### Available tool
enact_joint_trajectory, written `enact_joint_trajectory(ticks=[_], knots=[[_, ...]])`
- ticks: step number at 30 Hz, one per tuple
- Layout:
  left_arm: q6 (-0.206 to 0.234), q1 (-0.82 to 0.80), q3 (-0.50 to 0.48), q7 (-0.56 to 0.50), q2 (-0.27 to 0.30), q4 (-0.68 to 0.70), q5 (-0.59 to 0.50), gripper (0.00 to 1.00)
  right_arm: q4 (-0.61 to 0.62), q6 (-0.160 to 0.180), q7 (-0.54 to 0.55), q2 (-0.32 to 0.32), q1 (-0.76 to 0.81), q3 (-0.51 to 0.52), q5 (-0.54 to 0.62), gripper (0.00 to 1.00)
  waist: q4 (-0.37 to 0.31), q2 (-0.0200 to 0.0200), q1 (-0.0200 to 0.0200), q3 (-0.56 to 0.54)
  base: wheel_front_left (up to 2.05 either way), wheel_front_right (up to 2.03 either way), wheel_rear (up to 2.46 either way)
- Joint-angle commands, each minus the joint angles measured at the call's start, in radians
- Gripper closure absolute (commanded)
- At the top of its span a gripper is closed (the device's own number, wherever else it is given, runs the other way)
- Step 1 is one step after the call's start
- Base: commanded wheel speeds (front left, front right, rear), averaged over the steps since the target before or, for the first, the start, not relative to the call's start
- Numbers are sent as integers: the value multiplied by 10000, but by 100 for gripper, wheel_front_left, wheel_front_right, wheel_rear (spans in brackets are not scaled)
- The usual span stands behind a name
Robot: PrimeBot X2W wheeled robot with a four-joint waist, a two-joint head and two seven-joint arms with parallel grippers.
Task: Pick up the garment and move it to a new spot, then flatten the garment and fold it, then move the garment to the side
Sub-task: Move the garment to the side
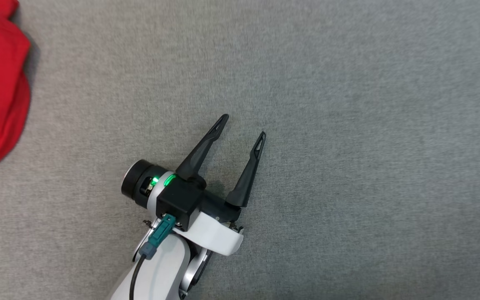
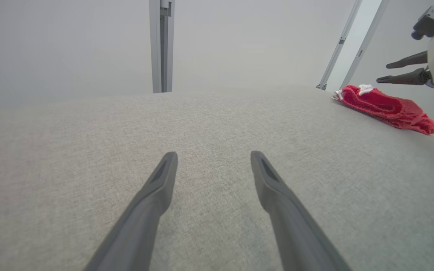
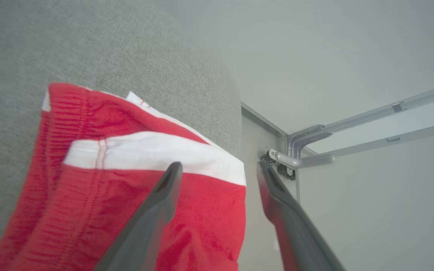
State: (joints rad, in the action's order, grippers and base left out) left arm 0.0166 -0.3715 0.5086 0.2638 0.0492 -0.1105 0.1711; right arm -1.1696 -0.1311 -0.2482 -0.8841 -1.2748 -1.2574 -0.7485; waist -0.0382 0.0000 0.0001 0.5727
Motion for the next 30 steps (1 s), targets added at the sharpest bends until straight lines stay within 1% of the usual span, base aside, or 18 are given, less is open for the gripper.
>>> enact_joint_trajectory(ticks=[1, 7, 10, 12, 15, 18, 23, 26, 30], knots=[[84, 113, -72, -5, 29, -3, 65, 0, 96, 6, -82, 201, 221, 102, -251, 0, -29, 0, -1, -653, 0, 0, 0], [328, 668, -540, -5, 33, 2, 274, 0, 938, 6, -186, 1234, 752, 174, -681, 0, 26, 0, -1, -1960, 0, 0, 0], [527, 904, -1028, -5, 38, 124, 136, 0, 1671, 6, -196, 1708, 1002, 695, -792, 0, 95, 0, -1, -2586, 0, 0, 0], [668, 1128, -1470, -5, 38, 215, 246, 0, 2281, 6, -191, 1911, 1364, 1218, -590, 0, 160, 0, -1, -2937, 0, 0, 0], [684, 1394, -2076, -5, 32, 280, 197, 0, 3211, 6, -196, 2213, 2098, 2426, -171, 0, 293, 0, -1, -3450, 0, 0, 0], [633, 1736, -2695, -5, 43, 278, 83, 0, 4189, 6, -176, 2645, 3241, 3953, 277, 0, 369, 0, -1, -3883, 0, 0, 0], [448, 2238, -3551, -5, 33, 276, -106, 0, 5707, 5, -176, 3431, 5387, 6297, 1544, 0, 454, 0, -1, -4352, 0, 0, 0], [280, 2509, -3851, -5, 30, 222, -226, 0, 6564, 5, -176, 3919, 6577, 7518, 2332, 0, 493, 0, -1, -4545, 0, 0, 0], [135, 2908, -3965, -5, 33, 67, -299, 0, 7574, 5, -177, 4615, 8036, 8773, 3281, 0, 525, 0, -1, -4844, 0, 0, 0]])
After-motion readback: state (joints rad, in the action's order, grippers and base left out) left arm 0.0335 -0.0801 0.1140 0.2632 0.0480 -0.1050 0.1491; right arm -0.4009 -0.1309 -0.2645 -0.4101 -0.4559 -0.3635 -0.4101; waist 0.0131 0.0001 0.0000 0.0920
